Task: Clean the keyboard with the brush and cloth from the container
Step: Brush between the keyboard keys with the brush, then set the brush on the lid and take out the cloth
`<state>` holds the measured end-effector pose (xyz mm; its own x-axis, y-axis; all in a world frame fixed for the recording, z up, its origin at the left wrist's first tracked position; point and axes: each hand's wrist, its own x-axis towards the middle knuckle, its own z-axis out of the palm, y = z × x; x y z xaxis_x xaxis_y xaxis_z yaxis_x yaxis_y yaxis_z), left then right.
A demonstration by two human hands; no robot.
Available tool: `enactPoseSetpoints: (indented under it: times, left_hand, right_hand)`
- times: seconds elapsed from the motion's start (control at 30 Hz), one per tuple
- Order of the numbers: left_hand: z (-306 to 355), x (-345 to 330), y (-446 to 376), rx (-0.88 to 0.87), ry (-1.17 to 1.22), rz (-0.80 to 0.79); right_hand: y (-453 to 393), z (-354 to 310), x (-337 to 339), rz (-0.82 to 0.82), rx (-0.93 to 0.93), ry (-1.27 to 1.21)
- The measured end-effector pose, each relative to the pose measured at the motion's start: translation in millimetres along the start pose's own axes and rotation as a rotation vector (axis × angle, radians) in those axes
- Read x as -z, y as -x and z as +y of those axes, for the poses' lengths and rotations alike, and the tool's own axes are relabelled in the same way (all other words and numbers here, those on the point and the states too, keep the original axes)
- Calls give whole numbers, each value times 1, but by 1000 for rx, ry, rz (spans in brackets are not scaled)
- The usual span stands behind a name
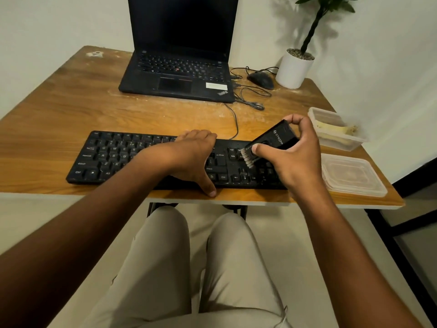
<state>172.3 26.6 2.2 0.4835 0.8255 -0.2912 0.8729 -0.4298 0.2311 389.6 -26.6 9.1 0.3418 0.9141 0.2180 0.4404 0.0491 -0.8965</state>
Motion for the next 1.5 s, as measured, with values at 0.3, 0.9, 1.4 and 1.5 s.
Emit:
enactPoseSetpoints:
  times: [0.3,0.9,1.4,1.5]
  left_hand:
    - [16,7,25,-47,75,67]
    - [73,6,22,-160,160,70]
    - [169,0,-46,-309,195,59]
    - [183,-2,-63,-317,213,63]
  right_hand:
    - [12,8,-11,58,-88,-205]
    - [19,17,34,98,-119,-426]
    - [-23,69,156,217,-198,-413]
    - [-35,82,170,193,-258,-402]
